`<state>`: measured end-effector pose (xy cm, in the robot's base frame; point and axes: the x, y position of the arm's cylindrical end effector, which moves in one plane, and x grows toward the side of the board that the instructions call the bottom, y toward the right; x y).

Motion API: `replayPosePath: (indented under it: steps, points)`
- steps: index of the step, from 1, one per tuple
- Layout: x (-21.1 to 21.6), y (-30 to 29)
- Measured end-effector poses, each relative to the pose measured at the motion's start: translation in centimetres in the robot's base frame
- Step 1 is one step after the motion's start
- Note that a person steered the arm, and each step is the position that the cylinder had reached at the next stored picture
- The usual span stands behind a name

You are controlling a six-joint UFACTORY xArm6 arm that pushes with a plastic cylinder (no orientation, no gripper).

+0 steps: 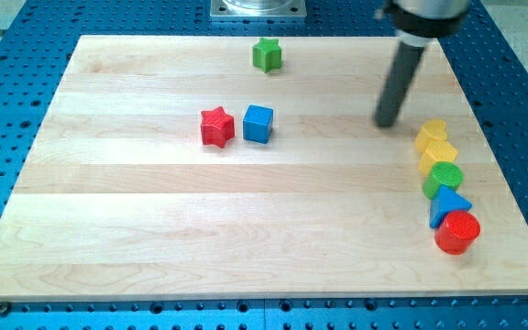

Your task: Drag the red star into the blue cube

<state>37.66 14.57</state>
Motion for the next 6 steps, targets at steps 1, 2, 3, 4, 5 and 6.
replayPosePath:
  steps: [1, 2, 3, 4, 5, 6]
  points:
    - [11.4, -5.5]
    - [12.5, -15.7]
    - [5.8, -20.1]
    - [5.0, -25.6]
    - [2.6, -30.3]
    - [0.9, -25.4]
